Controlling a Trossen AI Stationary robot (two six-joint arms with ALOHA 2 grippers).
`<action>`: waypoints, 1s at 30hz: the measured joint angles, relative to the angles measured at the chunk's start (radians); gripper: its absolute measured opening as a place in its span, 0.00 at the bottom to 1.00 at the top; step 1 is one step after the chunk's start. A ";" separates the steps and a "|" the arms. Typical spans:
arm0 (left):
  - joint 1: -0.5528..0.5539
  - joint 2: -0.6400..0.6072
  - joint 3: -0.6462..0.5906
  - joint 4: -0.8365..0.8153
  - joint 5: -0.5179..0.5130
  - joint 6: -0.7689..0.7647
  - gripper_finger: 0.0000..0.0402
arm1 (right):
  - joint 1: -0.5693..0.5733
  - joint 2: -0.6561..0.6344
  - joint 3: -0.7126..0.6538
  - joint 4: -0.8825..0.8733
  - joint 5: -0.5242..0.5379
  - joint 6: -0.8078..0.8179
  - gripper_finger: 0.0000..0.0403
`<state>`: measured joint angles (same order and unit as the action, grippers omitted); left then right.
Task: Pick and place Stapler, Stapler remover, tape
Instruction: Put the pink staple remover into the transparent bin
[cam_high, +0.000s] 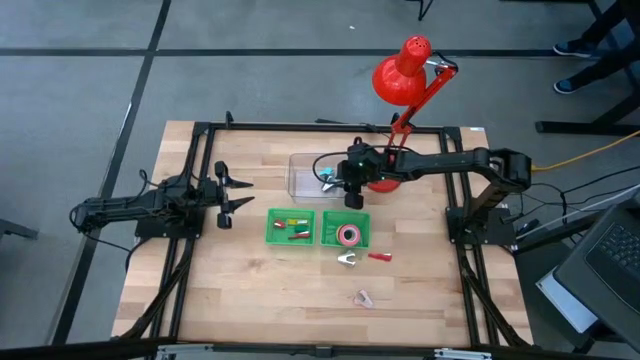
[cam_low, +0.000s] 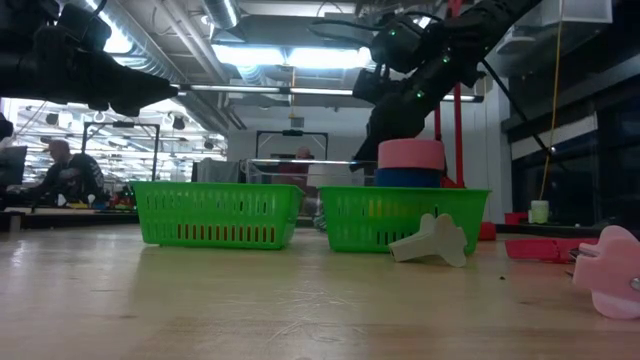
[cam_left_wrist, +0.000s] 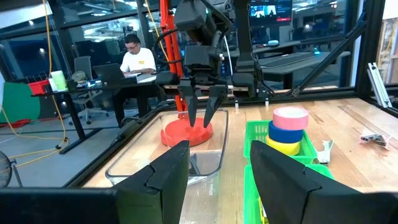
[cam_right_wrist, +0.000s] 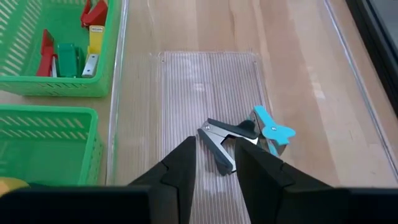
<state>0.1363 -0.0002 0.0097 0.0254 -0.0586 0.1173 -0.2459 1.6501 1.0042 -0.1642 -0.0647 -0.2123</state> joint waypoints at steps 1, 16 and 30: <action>0.000 0.000 0.000 0.000 0.000 0.000 0.42 | 0.000 -0.004 0.000 0.000 0.000 0.000 0.28; 0.000 0.000 0.000 0.000 0.000 0.000 0.42 | 0.054 -0.110 0.000 0.000 0.000 0.093 0.27; 0.000 0.000 0.000 0.000 0.000 0.000 0.42 | 0.245 -0.126 0.027 0.001 0.001 0.414 0.27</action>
<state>0.1360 -0.0002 0.0097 0.0254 -0.0586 0.1173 -0.0005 1.5246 1.0308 -0.1632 -0.0639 0.2012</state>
